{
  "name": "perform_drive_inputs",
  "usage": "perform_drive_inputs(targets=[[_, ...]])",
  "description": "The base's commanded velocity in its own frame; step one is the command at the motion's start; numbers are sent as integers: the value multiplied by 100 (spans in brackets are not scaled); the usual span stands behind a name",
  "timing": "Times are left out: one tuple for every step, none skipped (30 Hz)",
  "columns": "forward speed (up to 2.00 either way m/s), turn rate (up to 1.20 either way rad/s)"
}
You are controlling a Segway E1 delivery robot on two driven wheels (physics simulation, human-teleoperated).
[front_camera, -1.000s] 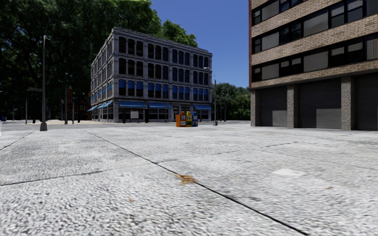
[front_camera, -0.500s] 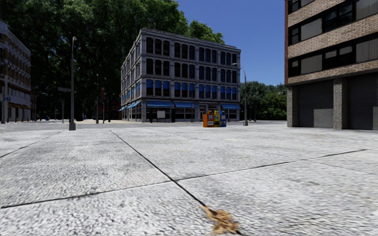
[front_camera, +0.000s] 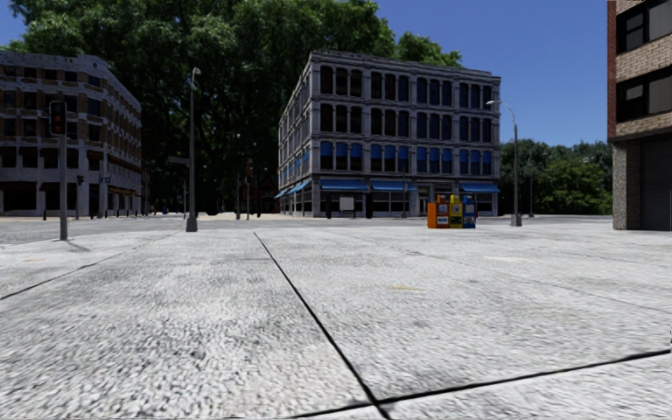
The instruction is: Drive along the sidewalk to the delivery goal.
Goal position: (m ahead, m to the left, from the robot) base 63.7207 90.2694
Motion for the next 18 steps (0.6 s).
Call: perform_drive_inputs(targets=[[200, 52], [200, 52], [200, 52], [200, 52], [200, 52], [200, 52], [200, 53], [200, 57], [200, 57], [200, 57], [200, 57], [200, 57], [200, 57], [200, 57], [200, 57], [200, 57], [200, 57], [200, 57]])
